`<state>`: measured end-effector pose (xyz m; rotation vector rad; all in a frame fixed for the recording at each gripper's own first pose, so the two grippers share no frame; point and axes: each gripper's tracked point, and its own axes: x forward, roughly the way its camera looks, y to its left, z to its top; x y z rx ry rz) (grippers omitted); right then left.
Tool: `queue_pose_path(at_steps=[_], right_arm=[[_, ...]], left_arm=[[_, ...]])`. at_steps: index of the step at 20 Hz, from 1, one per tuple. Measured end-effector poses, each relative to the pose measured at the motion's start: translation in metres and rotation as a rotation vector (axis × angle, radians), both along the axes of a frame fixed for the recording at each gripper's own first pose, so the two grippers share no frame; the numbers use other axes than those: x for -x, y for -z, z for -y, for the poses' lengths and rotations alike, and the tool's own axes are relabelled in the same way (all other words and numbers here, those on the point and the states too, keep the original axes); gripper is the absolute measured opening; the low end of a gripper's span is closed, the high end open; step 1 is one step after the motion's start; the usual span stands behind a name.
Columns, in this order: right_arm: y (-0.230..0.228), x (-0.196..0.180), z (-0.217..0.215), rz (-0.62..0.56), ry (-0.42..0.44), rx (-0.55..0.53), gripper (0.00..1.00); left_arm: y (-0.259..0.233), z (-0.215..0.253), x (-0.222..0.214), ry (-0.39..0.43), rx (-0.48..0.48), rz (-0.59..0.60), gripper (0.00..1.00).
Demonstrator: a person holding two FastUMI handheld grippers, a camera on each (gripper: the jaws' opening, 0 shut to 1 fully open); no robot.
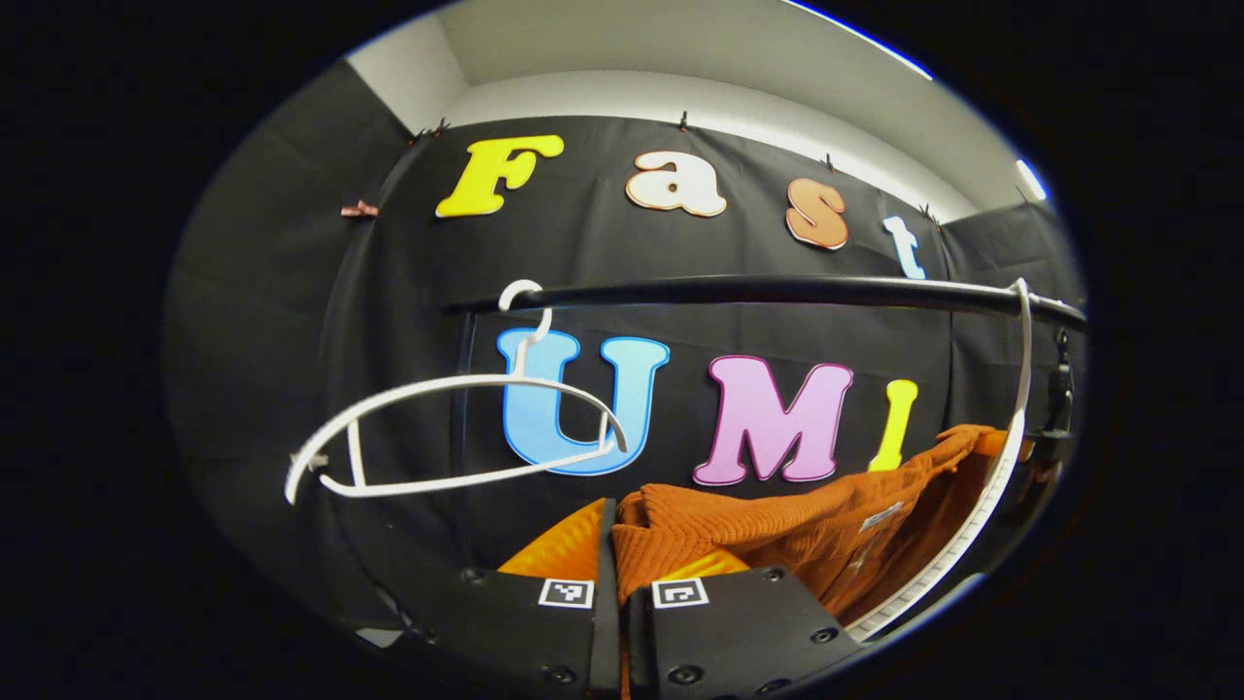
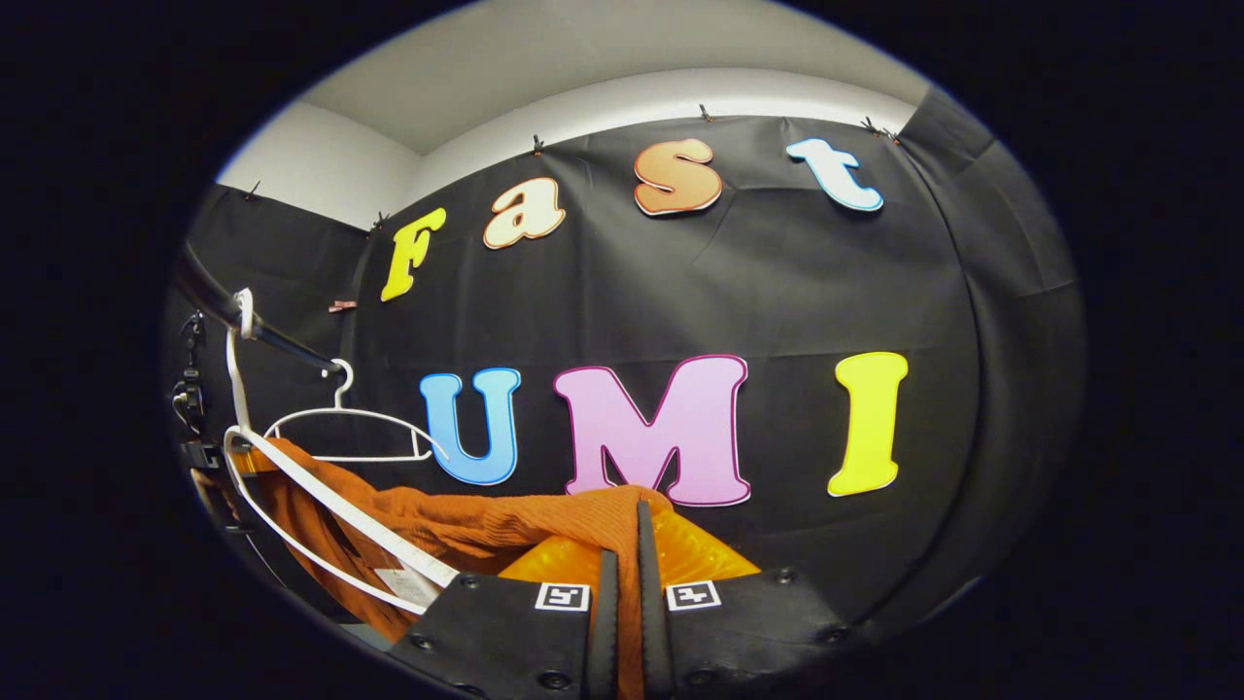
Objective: Grasp the clothes on the hanger with both hands and then place them into the laundry hamper below.
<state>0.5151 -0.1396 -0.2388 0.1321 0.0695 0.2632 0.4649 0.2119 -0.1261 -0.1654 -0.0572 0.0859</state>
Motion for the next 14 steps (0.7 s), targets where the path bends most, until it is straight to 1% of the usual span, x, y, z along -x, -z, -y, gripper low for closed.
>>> queue_pose_path(at_steps=[1,3,5,7,9,11,14], right_arm=[[0.001,-0.001,0.000,0.003,-0.012,0.015,0.14],[0.016,-0.005,-0.002,-0.009,-0.047,0.061,0.14],[0.034,-0.012,-0.009,-0.052,-0.081,0.012,0.14],[0.044,-0.015,-0.014,-0.067,-0.097,-0.047,0.14],[0.066,-0.016,-0.016,-0.089,-0.123,-0.065,0.14],[0.097,-0.015,-0.007,-0.154,-0.117,-0.076,0.14],[0.137,0.000,0.000,-0.226,-0.083,-0.102,0.14]], left_arm=[[0.001,-0.005,-0.002,0.002,0.004,-0.002,0.08],[0.020,-0.011,-0.008,0.027,0.008,-0.056,0.07],[0.042,-0.018,-0.018,0.045,0.046,-0.121,0.08],[0.058,-0.028,-0.026,0.034,0.075,-0.152,0.08],[0.077,-0.030,-0.025,0.013,0.088,-0.163,0.08],[0.101,-0.023,-0.021,0.012,0.121,-0.186,0.08],[0.136,-0.011,-0.012,-0.010,0.160,-0.233,0.08]])
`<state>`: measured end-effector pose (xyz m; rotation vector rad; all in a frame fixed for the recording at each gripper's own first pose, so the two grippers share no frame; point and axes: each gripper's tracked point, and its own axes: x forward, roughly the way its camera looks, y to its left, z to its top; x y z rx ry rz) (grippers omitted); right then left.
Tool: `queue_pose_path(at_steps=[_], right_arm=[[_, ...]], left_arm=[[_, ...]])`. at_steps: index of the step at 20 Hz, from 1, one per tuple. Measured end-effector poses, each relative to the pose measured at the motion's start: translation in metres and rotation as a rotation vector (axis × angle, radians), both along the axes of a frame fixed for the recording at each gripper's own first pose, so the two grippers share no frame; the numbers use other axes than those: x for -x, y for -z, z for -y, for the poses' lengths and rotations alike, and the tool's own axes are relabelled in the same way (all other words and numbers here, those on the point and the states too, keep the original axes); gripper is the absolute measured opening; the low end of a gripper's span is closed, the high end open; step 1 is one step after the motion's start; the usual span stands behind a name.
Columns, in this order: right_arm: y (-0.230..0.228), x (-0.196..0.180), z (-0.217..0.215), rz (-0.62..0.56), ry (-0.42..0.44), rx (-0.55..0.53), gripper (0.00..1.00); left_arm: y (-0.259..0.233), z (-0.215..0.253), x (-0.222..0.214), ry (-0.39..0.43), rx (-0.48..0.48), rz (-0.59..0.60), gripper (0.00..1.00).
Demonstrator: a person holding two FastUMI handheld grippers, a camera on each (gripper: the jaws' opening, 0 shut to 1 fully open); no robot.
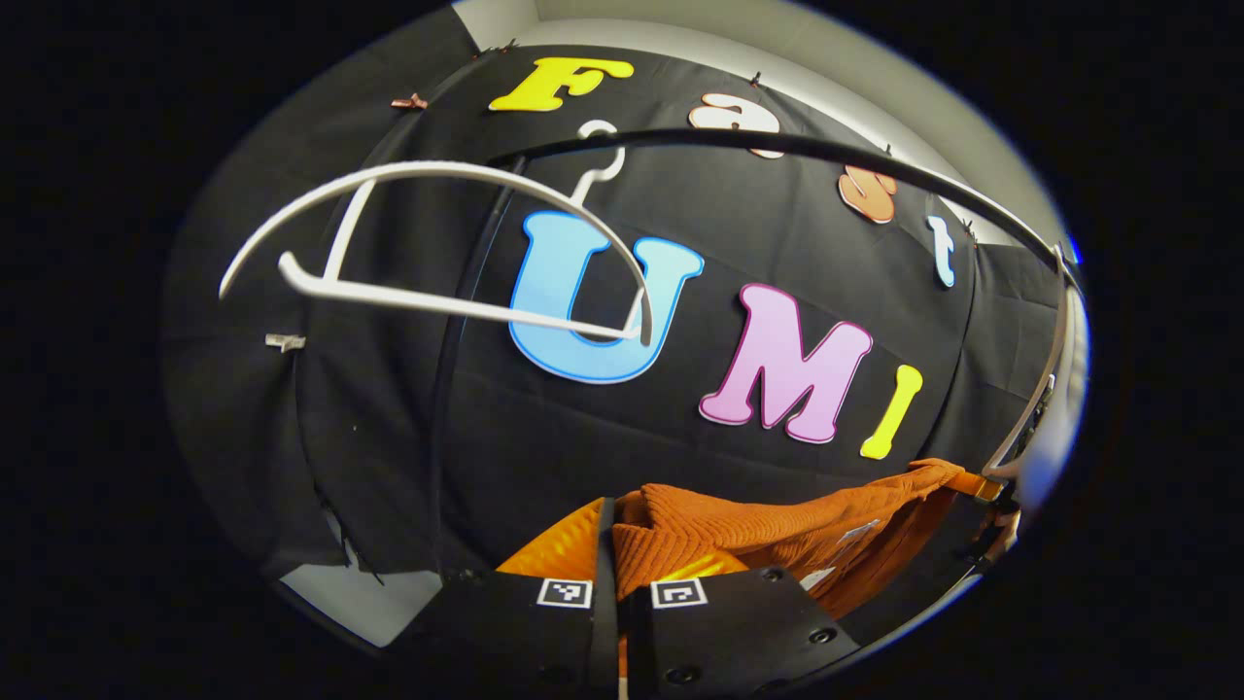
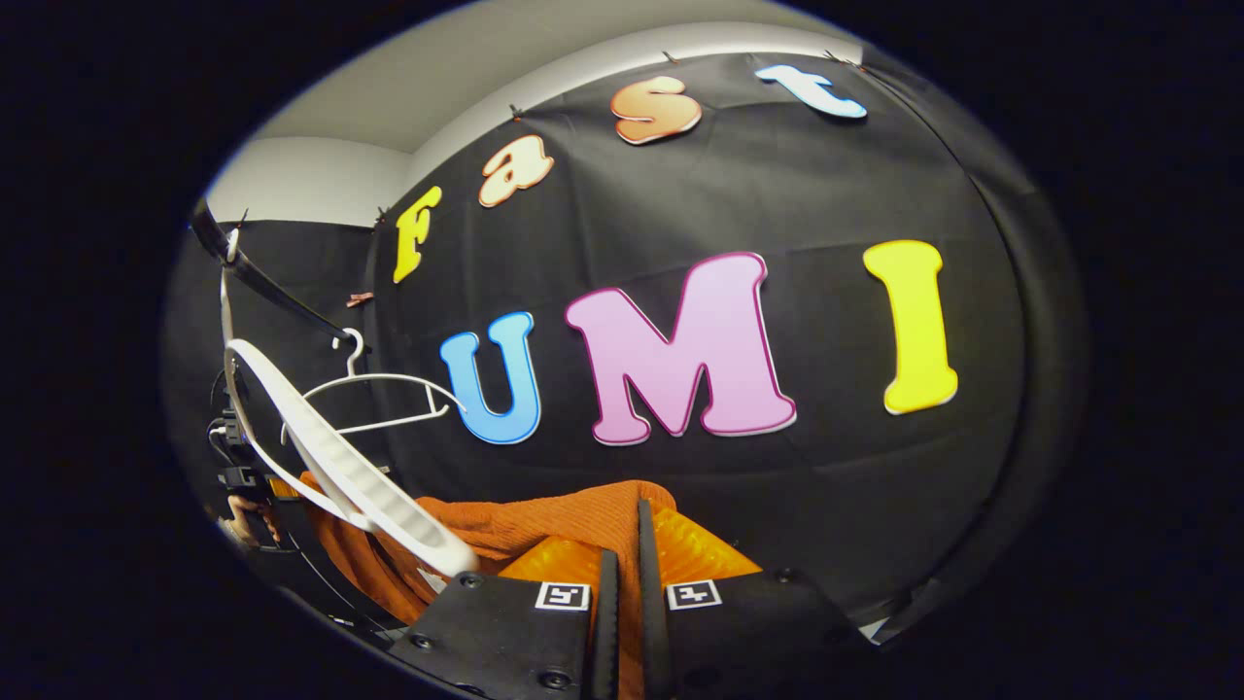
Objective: Grasp the clothes on the hanger with both hands and then place them into the laundry hamper below.
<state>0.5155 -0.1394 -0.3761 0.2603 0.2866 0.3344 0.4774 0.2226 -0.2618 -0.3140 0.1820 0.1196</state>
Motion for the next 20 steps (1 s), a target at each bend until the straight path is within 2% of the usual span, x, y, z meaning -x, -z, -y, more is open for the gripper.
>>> queue_pose_path(at_steps=[4,6,12,14,17,20], right_arm=[[0.044,0.032,0.000,-0.089,0.017,0.025,0.14],[0.057,0.054,-0.008,-0.136,0.004,-0.004,0.14],[0.065,0.117,-0.061,-0.221,-0.101,-0.058,0.14],[0.072,0.137,-0.086,-0.260,-0.141,-0.085,0.14],[0.082,0.166,-0.118,-0.311,-0.195,-0.102,0.13],[0.091,0.184,-0.142,-0.373,-0.229,-0.139,0.13]], left_arm=[[0.041,0.011,0.017,-0.036,0.080,-0.055,0.08],[0.063,0.010,0.032,-0.073,0.127,-0.094,0.08],[0.104,0.029,0.094,-0.218,0.215,-0.163,0.08],[0.119,0.058,0.113,-0.213,0.263,-0.188,0.08],[0.137,0.087,0.131,-0.205,0.252,-0.254,0.08],[0.146,0.120,0.141,-0.176,0.281,-0.283,0.08]])
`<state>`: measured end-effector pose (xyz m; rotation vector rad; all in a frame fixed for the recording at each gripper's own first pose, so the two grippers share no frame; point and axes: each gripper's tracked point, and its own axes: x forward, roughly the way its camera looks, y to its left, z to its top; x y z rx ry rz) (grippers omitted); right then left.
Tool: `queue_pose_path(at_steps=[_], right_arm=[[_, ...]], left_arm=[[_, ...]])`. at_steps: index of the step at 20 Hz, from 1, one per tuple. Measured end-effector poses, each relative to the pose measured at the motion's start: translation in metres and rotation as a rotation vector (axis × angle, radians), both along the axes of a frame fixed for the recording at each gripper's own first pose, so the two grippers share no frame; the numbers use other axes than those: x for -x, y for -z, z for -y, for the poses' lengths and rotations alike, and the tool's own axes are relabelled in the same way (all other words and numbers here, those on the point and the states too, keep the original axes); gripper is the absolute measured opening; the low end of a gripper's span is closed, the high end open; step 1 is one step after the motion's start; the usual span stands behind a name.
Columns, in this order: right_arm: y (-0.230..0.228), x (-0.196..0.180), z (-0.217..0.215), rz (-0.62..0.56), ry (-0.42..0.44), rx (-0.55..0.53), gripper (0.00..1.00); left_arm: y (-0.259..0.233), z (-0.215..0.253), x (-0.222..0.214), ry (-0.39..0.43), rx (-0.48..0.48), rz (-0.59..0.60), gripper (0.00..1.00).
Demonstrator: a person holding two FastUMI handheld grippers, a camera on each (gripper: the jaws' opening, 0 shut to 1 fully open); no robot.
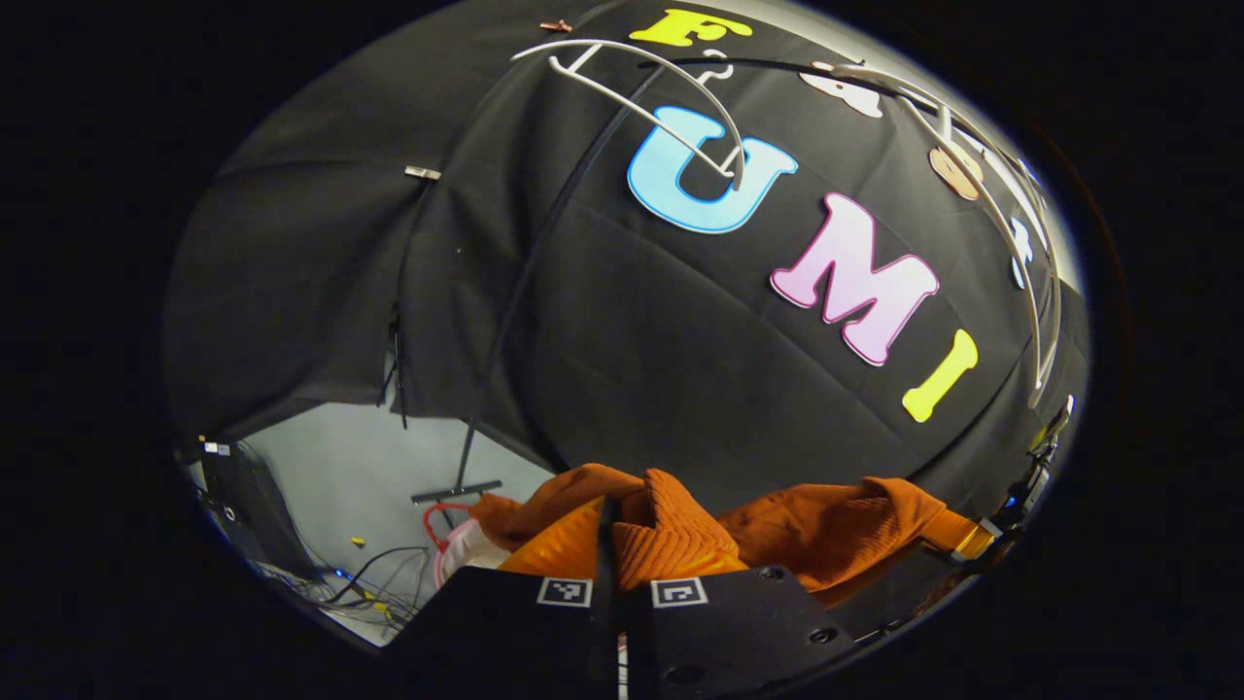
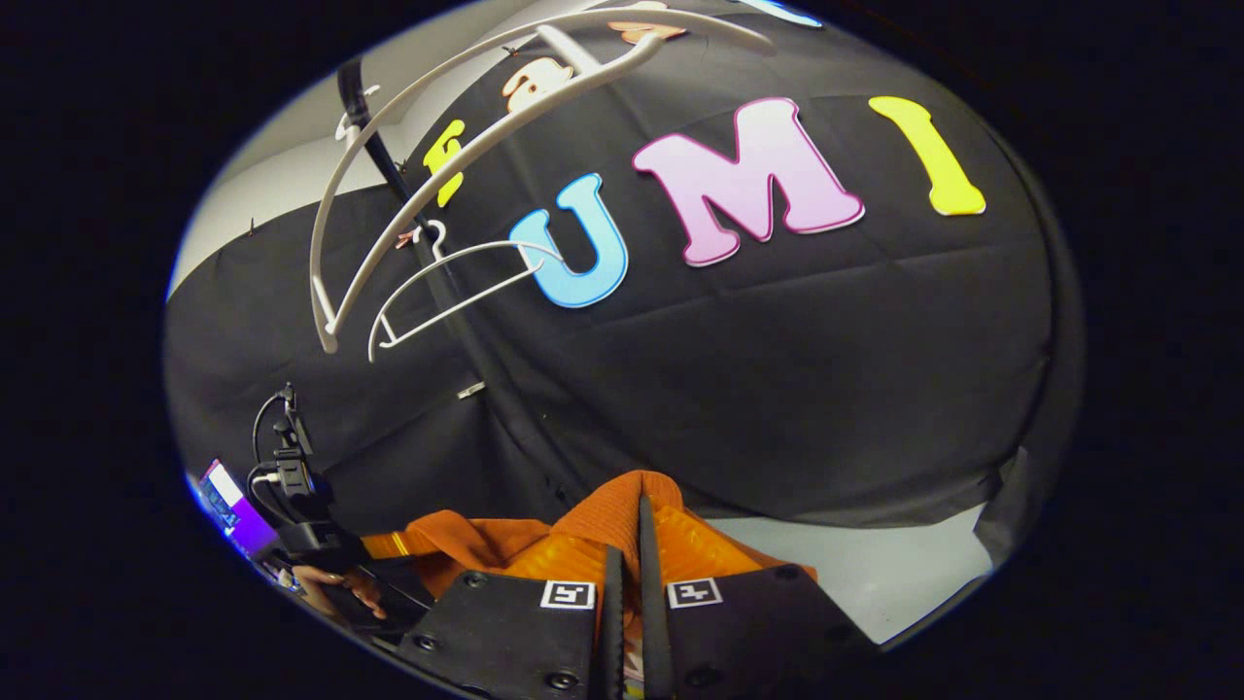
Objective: Grasp the clothes on the hanger with both hands and then place them into the laundry hamper below.
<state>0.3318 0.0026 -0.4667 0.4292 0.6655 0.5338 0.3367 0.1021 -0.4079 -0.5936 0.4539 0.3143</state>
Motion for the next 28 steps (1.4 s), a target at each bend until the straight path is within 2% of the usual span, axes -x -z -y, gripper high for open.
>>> queue_pose_path(at_steps=[3,6,10,12,18,19,20,21,23,25,26,28], right_arm=[[0.008,0.023,-0.020,-0.046,-0.024,0.003,0.13],[0.009,0.028,-0.029,-0.073,-0.025,-0.001,0.12],[0.035,0.036,-0.036,-0.106,-0.075,0.120,0.12],[0.042,0.042,-0.040,-0.128,-0.094,0.129,0.12],[0.058,0.050,-0.040,-0.162,-0.121,0.160,0.12],[0.061,0.049,-0.034,-0.171,-0.123,0.186,0.20],[0.067,0.050,-0.027,-0.178,-0.121,0.218,0.07],[0.069,0.050,-0.021,-0.177,-0.120,0.250,0.25],[0.076,0.048,-0.006,-0.156,-0.115,0.327,0.61],[0.073,0.044,0.001,-0.124,-0.106,0.358,0.97],[0.071,0.044,0.006,-0.121,-0.103,0.366,0.97],[0.068,0.040,0.007,-0.113,-0.096,0.371,0.98]], left_arm=[[0.001,0.029,-0.009,0.055,0.009,-0.012,0.08],[-0.006,0.051,-0.020,0.107,-0.022,-0.005,0.08],[0.006,0.067,-0.024,0.147,-0.045,-0.057,0.09],[0.017,0.076,-0.023,0.174,-0.052,-0.100,0.09],[0.032,0.077,-0.019,0.165,-0.040,-0.133,0.11],[0.037,0.072,-0.019,0.154,-0.038,-0.147,0.12],[0.042,0.070,-0.016,0.146,-0.047,-0.166,0.13],[0.048,0.065,-0.012,0.135,-0.063,-0.192,0.14],[0.063,0.050,-0.009,0.107,-0.122,-0.244,0.55],[0.055,0.046,-0.006,0.098,-0.122,-0.220,0.95],[0.045,0.046,-0.009,0.096,-0.102,-0.194,0.92],[0.039,0.044,-0.012,0.084,-0.085,-0.170,0.95]])
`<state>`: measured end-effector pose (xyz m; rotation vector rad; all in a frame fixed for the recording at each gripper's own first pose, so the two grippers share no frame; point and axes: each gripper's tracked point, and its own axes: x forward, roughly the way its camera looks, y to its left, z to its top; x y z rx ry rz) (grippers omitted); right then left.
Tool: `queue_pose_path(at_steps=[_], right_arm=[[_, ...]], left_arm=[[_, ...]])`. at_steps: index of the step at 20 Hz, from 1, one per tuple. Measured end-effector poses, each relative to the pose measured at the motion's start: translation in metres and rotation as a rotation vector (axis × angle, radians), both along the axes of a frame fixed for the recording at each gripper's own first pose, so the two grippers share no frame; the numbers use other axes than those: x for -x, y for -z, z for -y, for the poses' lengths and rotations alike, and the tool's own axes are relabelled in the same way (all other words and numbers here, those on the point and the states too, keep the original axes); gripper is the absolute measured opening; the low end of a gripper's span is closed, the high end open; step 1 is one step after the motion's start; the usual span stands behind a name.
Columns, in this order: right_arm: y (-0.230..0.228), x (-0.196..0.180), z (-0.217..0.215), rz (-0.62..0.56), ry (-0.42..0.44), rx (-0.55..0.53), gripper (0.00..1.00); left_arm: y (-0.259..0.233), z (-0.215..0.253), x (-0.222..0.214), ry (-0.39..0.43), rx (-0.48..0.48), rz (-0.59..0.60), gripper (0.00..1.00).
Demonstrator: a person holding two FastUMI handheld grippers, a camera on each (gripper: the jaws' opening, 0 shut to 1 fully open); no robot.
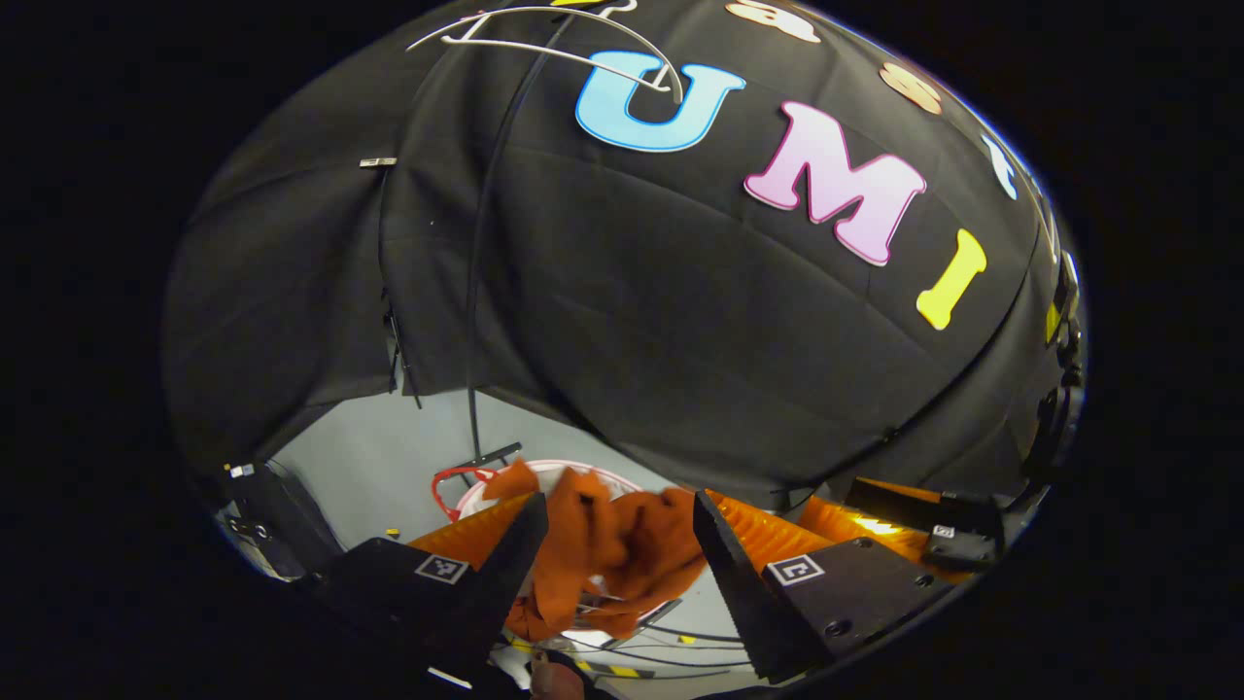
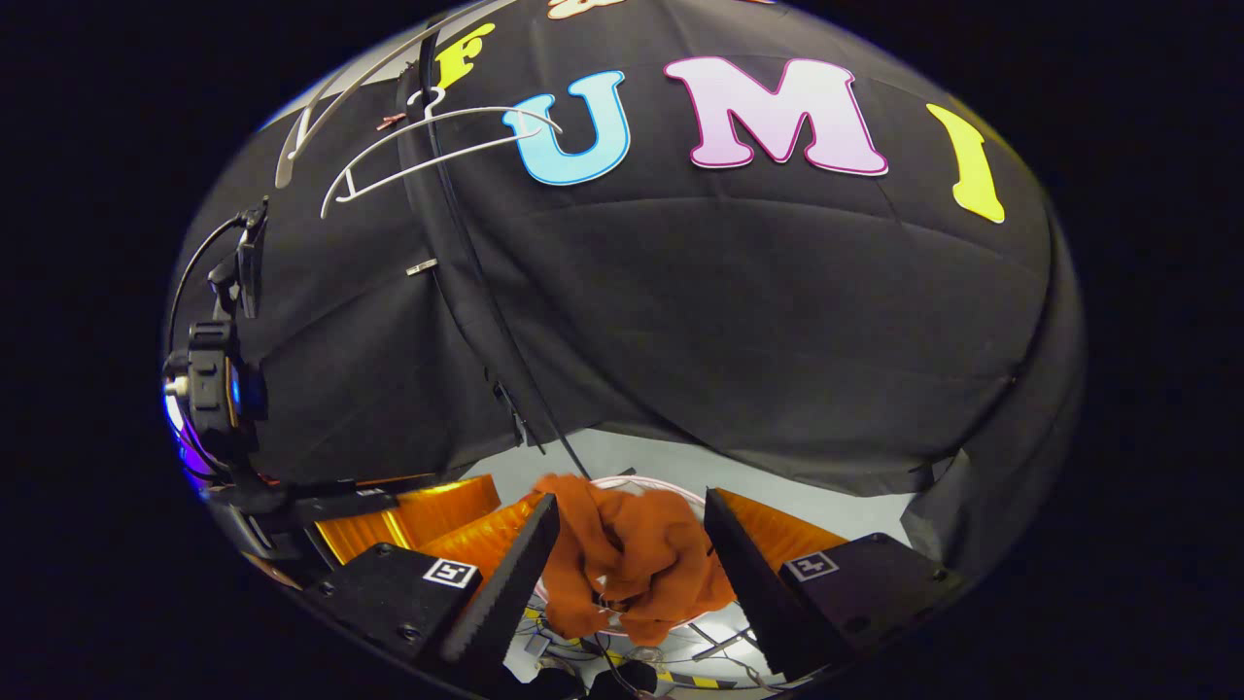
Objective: Grasp the clothes on the hanger with both hands and then place them into the laundry hamper below.
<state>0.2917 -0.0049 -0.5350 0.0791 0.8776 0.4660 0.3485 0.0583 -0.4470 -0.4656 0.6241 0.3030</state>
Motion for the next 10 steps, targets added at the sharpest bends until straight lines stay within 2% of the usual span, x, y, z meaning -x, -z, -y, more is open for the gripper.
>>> queue_pose_path(at_steps=[10], right_arm=[[-0.020,0.004,-0.006,0.019,0.023,-0.030,0.99]], left_arm=[[-0.009,-0.006,0.008,0.007,-0.024,0.031,0.95]])
